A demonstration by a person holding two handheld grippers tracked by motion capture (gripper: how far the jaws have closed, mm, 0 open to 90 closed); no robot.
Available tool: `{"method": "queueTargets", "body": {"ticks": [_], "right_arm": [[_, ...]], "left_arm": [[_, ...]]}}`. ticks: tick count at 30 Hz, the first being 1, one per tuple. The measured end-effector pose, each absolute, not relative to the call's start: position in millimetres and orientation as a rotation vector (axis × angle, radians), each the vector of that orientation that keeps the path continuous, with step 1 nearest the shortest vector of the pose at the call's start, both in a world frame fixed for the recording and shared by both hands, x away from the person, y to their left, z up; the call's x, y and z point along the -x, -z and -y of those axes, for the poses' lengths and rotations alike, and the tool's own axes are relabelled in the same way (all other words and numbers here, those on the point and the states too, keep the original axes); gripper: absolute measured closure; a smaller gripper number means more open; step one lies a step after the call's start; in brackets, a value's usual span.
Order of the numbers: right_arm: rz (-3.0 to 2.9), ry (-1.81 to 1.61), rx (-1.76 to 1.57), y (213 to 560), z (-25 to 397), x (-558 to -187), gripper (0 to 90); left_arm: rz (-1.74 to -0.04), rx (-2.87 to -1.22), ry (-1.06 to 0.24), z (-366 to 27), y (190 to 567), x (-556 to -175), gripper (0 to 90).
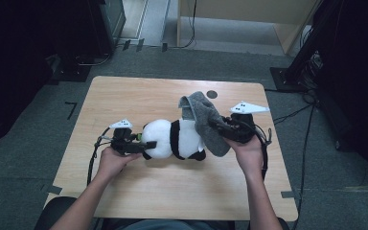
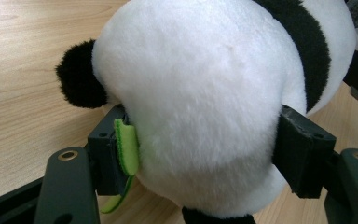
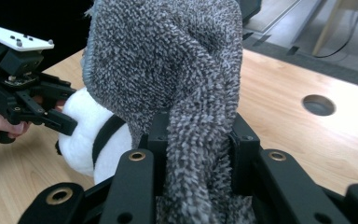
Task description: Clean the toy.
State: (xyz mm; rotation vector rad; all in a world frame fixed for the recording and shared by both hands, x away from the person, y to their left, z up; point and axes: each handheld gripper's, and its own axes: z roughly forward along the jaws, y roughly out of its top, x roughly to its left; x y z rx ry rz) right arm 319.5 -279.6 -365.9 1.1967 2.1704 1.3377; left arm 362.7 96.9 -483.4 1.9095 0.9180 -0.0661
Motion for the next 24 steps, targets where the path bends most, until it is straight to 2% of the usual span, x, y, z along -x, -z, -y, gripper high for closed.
{"method": "queueTargets", "body": {"ticks": [10, 24], "right_arm": [[-2.247, -1.203, -1.235, 407.0, 257.7, -342.3, 69.8], [-2.202, -1.226, -1.29, 424.9, 269.5, -345.7, 69.6]], "left_arm": [[-0.919, -1.903, 0.063, -96.3, 484.2, -363.1, 28.8], [-0.923, -1.889, 0.074, -95.2, 484.2, -365.2, 27.9]]}}
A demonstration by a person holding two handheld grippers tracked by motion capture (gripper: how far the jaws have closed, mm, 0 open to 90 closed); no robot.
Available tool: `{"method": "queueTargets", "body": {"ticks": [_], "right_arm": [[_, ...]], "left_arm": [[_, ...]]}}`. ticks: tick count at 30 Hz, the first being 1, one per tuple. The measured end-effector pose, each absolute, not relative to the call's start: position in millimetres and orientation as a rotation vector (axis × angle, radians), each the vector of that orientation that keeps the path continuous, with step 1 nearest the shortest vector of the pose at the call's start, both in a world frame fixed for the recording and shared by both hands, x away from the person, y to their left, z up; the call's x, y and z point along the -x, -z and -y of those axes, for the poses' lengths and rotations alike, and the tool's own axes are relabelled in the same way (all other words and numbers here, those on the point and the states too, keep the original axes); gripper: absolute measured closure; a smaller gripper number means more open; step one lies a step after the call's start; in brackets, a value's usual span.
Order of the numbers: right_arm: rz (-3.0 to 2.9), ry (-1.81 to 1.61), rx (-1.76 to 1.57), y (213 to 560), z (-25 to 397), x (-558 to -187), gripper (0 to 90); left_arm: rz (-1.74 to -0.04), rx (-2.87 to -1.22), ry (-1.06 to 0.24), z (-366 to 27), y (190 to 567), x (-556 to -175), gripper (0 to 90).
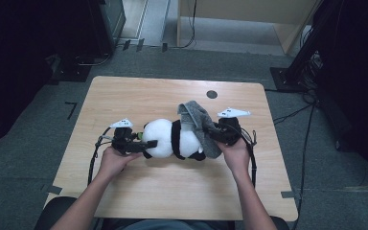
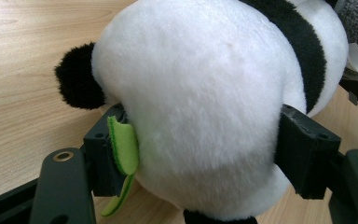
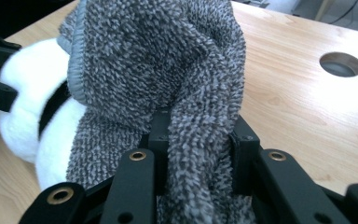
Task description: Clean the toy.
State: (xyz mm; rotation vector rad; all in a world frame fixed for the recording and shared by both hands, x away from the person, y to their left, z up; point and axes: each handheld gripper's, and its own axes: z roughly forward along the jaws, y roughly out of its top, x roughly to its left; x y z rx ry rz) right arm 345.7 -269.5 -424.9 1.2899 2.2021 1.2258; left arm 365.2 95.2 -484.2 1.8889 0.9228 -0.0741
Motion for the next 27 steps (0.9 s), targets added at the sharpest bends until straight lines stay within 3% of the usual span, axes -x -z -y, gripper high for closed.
{"method": "queueTargets", "body": {"ticks": [18, 27], "right_arm": [[-2.248, -1.088, -1.442, 463.8, 278.8, -348.8, 71.3], [-2.355, -0.969, -1.469, 487.0, 264.3, -354.0, 71.8]], "left_arm": [[-0.895, -1.922, 0.084, -96.1, 483.6, -368.3, 25.3], [-0.89, -1.931, 0.088, -96.4, 483.2, -369.4, 25.0]]}}
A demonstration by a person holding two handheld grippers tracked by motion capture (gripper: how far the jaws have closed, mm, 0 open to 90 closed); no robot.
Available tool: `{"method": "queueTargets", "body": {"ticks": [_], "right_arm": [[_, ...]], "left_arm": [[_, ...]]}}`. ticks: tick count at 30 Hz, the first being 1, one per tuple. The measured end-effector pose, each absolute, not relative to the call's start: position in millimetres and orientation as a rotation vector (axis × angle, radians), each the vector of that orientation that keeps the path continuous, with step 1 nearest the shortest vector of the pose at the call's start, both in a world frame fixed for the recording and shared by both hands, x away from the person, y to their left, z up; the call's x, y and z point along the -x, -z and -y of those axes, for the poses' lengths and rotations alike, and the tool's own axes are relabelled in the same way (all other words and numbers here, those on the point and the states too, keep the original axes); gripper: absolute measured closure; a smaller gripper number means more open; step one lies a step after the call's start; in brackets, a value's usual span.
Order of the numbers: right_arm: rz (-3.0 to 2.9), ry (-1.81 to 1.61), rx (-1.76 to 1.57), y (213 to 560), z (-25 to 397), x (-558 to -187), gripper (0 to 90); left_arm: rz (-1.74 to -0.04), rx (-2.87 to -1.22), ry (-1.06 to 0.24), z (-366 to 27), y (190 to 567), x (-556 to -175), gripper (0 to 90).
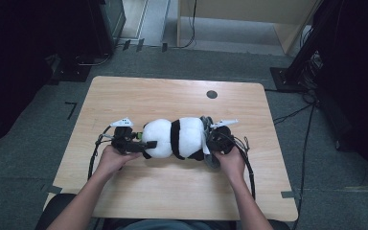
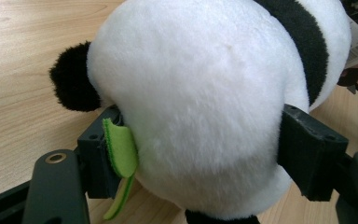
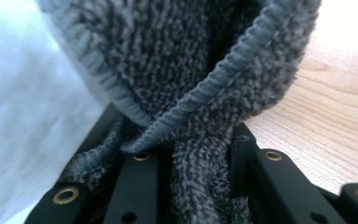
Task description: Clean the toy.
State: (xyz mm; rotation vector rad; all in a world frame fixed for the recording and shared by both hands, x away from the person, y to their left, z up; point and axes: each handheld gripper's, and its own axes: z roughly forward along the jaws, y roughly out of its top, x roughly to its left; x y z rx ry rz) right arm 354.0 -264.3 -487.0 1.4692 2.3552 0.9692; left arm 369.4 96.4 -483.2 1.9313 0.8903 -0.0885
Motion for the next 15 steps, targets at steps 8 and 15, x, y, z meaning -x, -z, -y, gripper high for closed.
{"method": "queueTargets", "body": {"ticks": [8, 15], "right_arm": [[-2.317, -0.942, -1.465, 472.4, 282.3, -350.7, 71.4], [-2.203, -1.051, -1.419, 435.7, 299.3, -337.9, 71.3]], "left_arm": [[-0.908, -1.934, 0.091, -95.1, 482.1, -370.2, 28.1], [-0.908, -1.929, 0.095, -95.3, 482.6, -371.0, 28.3]]}}
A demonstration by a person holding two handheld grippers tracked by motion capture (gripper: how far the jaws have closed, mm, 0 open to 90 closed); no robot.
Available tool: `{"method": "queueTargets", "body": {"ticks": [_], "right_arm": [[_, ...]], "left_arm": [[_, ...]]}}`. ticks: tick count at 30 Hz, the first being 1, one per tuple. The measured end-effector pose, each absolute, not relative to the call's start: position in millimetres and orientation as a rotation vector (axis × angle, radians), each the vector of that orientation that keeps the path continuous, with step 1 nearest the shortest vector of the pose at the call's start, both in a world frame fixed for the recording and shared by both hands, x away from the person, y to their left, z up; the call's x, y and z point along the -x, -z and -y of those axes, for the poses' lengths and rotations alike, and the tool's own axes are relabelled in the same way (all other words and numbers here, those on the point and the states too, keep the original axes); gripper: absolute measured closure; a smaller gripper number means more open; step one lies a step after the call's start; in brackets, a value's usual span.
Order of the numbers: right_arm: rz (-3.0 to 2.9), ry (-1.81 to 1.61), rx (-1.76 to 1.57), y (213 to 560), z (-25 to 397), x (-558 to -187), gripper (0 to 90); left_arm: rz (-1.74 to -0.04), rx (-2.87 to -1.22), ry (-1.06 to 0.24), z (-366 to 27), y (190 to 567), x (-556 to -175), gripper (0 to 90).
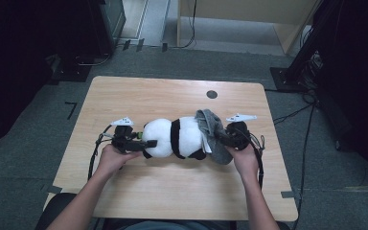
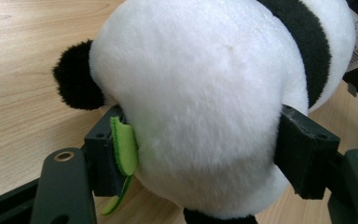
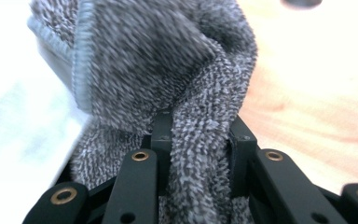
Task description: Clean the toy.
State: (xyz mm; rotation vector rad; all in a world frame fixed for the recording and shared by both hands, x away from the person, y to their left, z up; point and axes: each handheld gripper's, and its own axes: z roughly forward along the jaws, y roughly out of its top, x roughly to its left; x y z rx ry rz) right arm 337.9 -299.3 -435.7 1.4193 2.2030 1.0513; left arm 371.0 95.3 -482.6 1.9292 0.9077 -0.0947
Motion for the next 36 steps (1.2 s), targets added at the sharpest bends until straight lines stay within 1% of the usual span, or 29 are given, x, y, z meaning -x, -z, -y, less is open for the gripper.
{"method": "queueTargets", "body": {"ticks": [4, 8, 13, 19, 21, 23, 28, 30, 36], "right_arm": [[-2.166, -1.147, -1.379, 411.4, 301.3, -331.1, 71.0], [-2.152, -1.212, -1.288, 383.1, 291.8, -322.5, 71.0], [-2.188, -1.293, -1.155, 358.9, 264.7, -311.5, 70.8], [-2.272, -1.359, -1.043, 347.0, 223.8, -304.7, 70.6], [-2.305, -1.364, -1.018, 348.6, 209.2, -304.2, 70.6], [-2.342, -1.351, -1.011, 357.6, 194.7, -307.8, 70.6], [-2.414, -1.265, -1.08, 398.8, 171.9, -328.0, 70.6], [-2.424, -1.27, -1.081, 411.1, 165.5, -329.4, 70.4], [-2.366, -1.215, -0.979, 423.0, 155.5, -323.4, 68.5]], "left_arm": [[-0.911, -1.927, 0.087, -95.1, 483.0, -369.6, 27.9], [-0.91, -1.938, 0.076, -94.3, 482.0, -367.8, 27.6], [-0.923, -1.935, 0.067, -92.7, 480.2, -366.5, 28.4], [-0.929, -1.932, 0.055, -91.2, 478.7, -364.7, 29.4], [-0.931, -1.926, 0.054, -91.4, 479.1, -364.3, 29.4], [-0.936, -1.912, 0.053, -91.4, 480.0, -363.1, 29.4], [-0.933, -1.906, 0.041, -91.2, 480.7, -361.2, 29.3], [-0.938, -1.903, 0.039, -91.0, 481.0, -360.9, 29.4], [-0.951, -1.897, 0.045, -91.1, 481.8, -361.5, 29.9]]}}
